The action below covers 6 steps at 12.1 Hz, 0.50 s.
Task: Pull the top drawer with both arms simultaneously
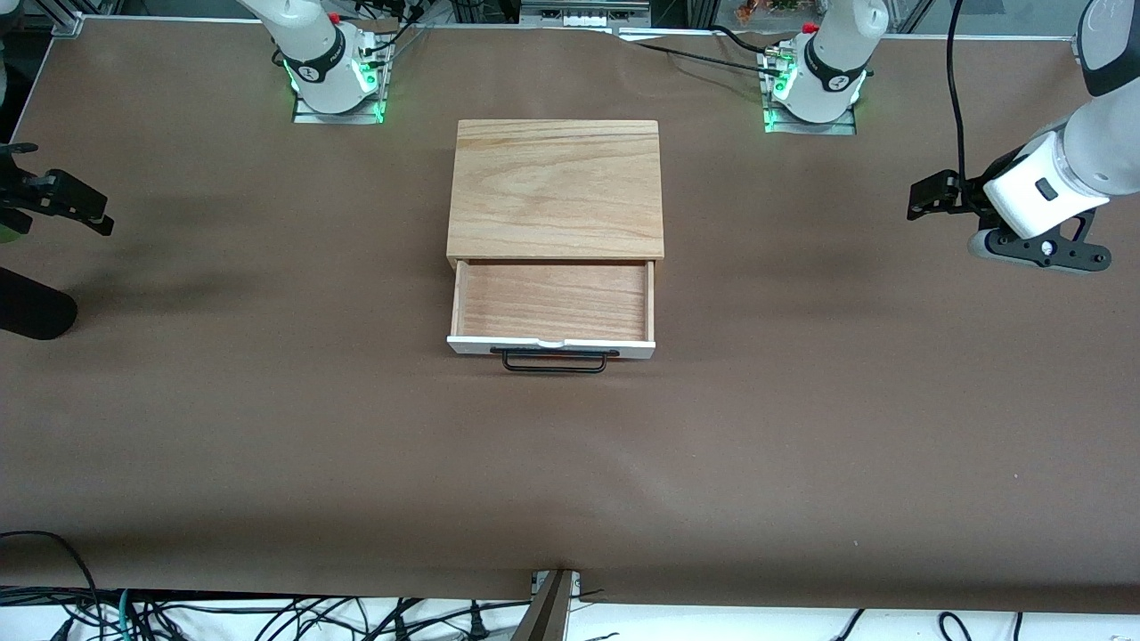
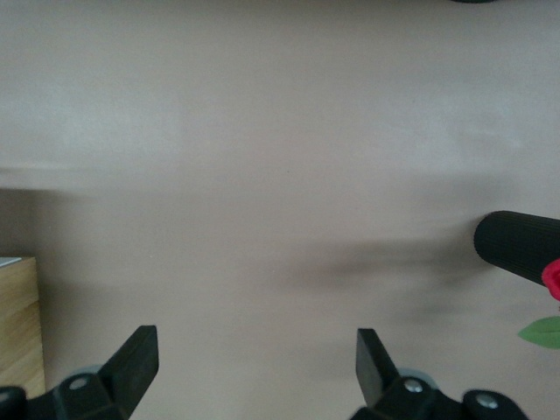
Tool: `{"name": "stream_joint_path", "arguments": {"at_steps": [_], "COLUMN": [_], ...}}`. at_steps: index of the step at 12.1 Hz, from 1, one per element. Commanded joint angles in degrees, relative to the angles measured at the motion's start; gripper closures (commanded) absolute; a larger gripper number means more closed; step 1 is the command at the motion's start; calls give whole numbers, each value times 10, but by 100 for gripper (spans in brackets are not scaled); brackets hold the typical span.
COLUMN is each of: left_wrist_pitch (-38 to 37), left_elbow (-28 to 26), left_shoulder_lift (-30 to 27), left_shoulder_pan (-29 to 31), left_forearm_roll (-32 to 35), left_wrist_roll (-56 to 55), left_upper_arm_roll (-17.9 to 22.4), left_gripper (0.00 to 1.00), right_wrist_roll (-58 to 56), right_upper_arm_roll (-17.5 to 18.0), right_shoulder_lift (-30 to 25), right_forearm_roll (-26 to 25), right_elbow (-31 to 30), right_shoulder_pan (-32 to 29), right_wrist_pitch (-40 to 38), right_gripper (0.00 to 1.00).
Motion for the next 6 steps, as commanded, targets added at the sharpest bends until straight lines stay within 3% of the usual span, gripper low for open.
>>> {"name": "stream_joint_path", "arguments": {"at_steps": [1,6], "left_wrist_pitch": [-15,-15], "left_elbow": [20,20], "left_shoulder_lift": [10,11], "left_shoulder_pan": [-1,-1], "left_forearm_roll": [8,8], "left_wrist_roll": [-6,-6], "left_upper_arm_roll": [-2,-2], "left_gripper": [0,0], "right_wrist_roll": [-10,-10], "right_upper_arm_roll": [6,6], "right_shoulder_lift": [11,17], "right_forearm_roll": [-7,-10], "right_elbow": [11,22], "right_shoulder_pan": [-10,-11], "right_wrist_pitch": [-21,-25], "right_gripper": [0,0]}}
